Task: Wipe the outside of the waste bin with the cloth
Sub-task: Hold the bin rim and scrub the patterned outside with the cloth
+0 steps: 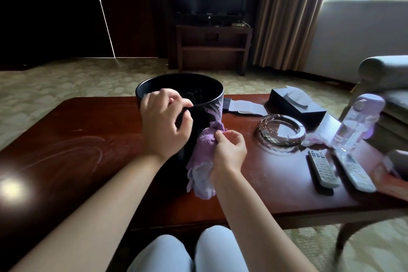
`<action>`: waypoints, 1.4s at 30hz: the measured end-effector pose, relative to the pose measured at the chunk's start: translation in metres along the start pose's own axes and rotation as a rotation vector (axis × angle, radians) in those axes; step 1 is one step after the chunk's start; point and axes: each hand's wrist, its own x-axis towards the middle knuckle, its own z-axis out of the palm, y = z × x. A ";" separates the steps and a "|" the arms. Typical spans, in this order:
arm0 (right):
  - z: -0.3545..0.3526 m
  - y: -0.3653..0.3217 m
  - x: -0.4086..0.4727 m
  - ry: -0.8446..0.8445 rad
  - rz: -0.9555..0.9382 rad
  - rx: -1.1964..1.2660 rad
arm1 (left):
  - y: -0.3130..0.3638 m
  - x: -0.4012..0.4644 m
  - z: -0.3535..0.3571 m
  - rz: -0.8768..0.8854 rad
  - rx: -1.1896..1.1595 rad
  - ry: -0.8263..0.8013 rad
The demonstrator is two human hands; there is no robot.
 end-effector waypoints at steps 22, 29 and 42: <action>-0.042 -0.020 0.030 -0.415 0.110 -0.421 | -0.001 -0.042 0.015 -0.610 -0.640 -0.546; -0.052 -0.027 0.031 -0.748 -0.140 -0.579 | 0.007 -0.036 0.011 -0.679 -0.742 -0.522; -0.035 -0.002 0.028 -0.336 -0.398 -0.273 | 0.021 -0.024 0.015 -0.705 -0.792 -0.414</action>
